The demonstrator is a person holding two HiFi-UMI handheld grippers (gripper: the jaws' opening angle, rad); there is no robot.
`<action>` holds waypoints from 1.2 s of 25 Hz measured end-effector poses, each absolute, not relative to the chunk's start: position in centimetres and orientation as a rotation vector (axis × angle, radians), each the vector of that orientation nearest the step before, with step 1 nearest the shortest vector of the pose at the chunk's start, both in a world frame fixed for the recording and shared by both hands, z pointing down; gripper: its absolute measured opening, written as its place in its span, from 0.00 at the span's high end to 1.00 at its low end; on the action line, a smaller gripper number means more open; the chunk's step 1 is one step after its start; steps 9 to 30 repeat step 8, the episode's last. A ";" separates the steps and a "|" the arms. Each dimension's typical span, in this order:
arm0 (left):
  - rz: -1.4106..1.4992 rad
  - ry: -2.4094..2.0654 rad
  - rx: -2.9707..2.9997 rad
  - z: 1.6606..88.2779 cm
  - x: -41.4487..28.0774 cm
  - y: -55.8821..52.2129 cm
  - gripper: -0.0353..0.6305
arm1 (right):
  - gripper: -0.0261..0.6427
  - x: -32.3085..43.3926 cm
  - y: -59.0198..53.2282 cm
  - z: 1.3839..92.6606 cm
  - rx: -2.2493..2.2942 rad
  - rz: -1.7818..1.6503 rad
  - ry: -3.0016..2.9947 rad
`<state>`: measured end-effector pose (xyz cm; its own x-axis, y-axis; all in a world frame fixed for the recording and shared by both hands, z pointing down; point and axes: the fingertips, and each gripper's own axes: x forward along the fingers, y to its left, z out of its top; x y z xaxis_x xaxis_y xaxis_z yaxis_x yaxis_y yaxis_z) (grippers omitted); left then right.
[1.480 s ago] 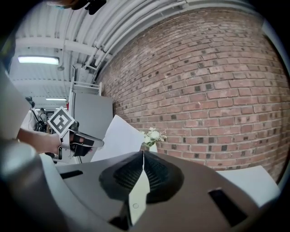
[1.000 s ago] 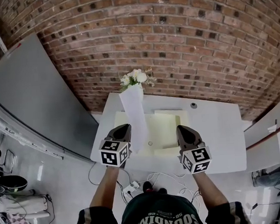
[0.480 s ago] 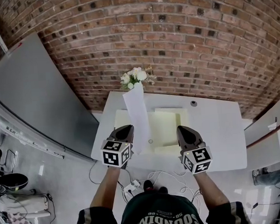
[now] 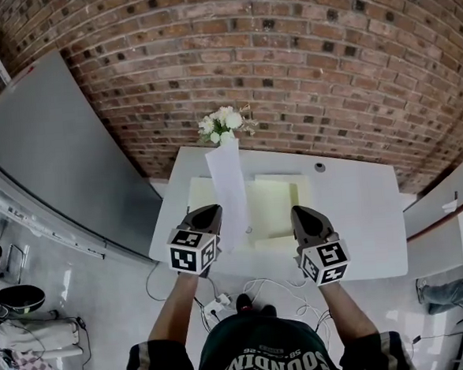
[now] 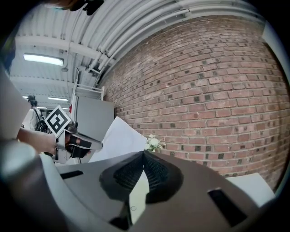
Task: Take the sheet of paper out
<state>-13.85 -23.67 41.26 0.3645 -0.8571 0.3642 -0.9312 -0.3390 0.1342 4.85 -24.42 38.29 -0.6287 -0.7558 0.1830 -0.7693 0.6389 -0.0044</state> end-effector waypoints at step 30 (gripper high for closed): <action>0.333 -1.568 2.310 41.8 -14.3 -24.1 0.93 | 0.86 4.3 -25.0 38.6 1.264 0.125 -2.689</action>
